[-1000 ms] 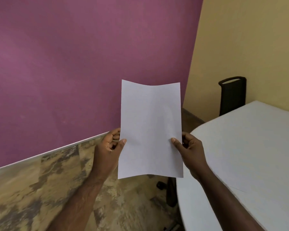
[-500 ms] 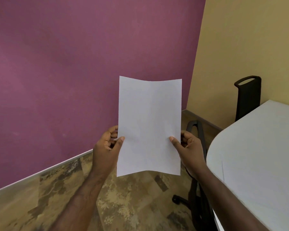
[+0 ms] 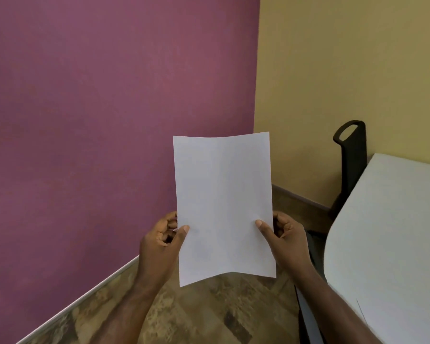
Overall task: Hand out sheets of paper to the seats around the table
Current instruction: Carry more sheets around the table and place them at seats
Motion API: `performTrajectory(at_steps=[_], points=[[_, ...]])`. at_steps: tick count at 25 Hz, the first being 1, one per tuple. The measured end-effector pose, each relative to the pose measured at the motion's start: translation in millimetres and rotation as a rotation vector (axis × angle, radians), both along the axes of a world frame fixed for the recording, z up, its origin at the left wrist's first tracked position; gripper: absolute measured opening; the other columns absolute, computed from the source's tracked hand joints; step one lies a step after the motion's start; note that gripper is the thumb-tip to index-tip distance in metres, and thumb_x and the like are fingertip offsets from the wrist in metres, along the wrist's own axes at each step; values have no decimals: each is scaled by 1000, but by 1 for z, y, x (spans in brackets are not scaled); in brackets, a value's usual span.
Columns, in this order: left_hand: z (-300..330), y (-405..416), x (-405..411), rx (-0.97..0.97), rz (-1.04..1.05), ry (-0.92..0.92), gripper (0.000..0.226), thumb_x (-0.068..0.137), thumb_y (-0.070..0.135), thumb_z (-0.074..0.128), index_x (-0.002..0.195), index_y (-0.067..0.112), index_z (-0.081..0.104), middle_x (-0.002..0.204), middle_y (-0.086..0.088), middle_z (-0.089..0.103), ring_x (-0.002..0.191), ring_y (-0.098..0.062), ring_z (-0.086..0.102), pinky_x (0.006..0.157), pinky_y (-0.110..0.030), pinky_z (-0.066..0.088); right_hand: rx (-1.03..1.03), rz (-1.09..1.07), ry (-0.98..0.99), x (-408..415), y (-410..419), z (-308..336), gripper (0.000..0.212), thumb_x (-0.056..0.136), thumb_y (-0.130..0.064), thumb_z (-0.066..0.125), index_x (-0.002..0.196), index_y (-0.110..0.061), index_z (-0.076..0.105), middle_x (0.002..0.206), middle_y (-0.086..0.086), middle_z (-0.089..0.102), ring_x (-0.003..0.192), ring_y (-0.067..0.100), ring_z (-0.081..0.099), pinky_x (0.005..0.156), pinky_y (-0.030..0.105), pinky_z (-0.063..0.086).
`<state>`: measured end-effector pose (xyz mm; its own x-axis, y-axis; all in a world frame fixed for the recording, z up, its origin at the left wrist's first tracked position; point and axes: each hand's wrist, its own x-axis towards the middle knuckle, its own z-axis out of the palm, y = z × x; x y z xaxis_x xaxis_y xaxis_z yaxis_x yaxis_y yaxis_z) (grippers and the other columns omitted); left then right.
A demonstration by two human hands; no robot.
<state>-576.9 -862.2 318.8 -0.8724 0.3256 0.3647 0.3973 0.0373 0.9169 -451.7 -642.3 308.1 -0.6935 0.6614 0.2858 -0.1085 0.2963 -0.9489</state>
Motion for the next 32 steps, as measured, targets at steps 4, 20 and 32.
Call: performTrajectory(at_steps=[4,20,32], points=[[-5,57,-83,-6,-122,-1,34,84,22,70,100,52,62,95,20,72,86,-2,69,70,-11,52,27,-115,-15,-58,35,-1,21,85,-27,70,92,-46,63,90,-29,69,83,-4,70,61,12,54],[-6,330,-335,36,-616,-31,30,85,17,70,105,38,65,94,9,74,90,-14,70,78,-26,57,-38,-612,13,-215,209,-6,17,85,-26,71,99,-35,66,100,-14,72,86,3,71,69,18,58],[8,619,-438,50,-743,9,33,84,18,70,102,44,62,95,12,70,87,-4,67,74,-14,53,-44,-737,45,-310,458,5,23,86,-29,70,108,-24,69,98,-18,73,84,2,71,67,17,57]])
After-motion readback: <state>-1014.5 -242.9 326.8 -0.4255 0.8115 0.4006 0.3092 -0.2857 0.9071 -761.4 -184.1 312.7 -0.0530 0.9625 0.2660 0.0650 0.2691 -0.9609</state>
